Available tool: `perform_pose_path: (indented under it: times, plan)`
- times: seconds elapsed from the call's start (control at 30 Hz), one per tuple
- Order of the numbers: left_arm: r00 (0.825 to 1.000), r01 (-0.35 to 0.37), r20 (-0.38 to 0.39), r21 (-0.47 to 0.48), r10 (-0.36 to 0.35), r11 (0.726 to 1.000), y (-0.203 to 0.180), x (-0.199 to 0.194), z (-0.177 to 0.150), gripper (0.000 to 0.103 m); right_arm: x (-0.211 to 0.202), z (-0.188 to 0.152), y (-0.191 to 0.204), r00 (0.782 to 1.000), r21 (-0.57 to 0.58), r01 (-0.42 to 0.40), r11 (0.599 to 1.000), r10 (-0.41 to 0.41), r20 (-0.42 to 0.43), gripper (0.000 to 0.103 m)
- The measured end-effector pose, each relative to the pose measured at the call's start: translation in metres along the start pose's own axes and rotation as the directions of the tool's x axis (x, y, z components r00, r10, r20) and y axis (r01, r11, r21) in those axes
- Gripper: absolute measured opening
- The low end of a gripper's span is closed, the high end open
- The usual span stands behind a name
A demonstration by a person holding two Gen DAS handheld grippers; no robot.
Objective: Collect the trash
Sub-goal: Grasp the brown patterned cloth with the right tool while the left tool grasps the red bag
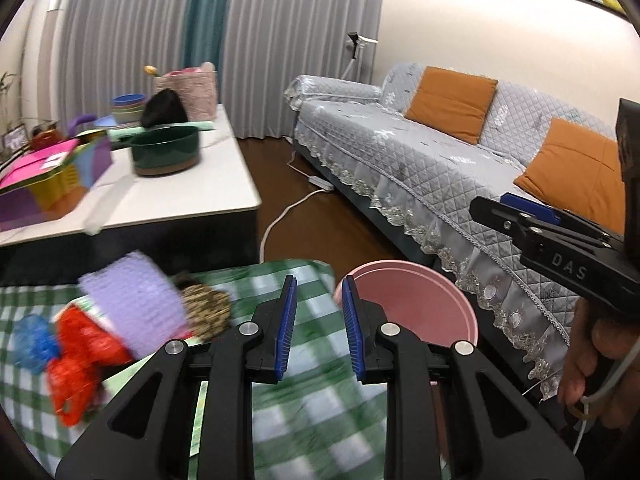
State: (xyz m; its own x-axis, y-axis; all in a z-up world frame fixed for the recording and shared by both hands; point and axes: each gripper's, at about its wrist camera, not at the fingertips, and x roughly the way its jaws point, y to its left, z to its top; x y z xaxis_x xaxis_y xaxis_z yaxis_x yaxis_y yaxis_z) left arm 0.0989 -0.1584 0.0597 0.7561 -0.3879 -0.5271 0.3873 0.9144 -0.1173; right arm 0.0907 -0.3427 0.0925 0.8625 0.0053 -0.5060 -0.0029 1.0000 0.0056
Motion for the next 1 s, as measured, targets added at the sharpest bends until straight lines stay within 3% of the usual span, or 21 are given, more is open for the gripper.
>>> perform_pose_path:
  times: [0.27, 0.47, 0.7, 0.93, 1.0]
  plan:
    - [0.994, -0.104, 0.009, -0.023, 0.104, 0.994, 0.072, -0.056, -0.013, 0.024, 0.003, -0.004, 0.062, 0.989, -0.076, -0.151, 0.986, 0.151, -0.011, 0.051]
    - [0.976, -0.212, 0.030, -0.090, 0.215, 0.973, 0.133, -0.080, -0.020, 0.024, 0.026, -0.006, 0.090, 0.969, -0.043, -0.241, 0.969, 0.239, -0.056, 0.050]
    - [0.954, -0.300, -0.045, -0.195, 0.297, 0.934, 0.182, -0.058, -0.059, 0.024, 0.056, -0.014, 0.118, 0.954, -0.038, -0.287, 0.957, 0.281, -0.106, 0.050]
    - [0.952, -0.306, -0.077, -0.205, 0.296, 0.930, 0.203, -0.030, -0.069, 0.024, 0.099, -0.027, 0.140, 0.938, -0.049, -0.313, 0.948, 0.301, -0.173, 0.050]
    - [0.953, -0.302, -0.082, -0.210, 0.291, 0.930, 0.206, -0.022, -0.068, 0.034, 0.110, -0.030, 0.143, 0.934, -0.043, -0.315, 0.948, 0.302, -0.188, 0.050]
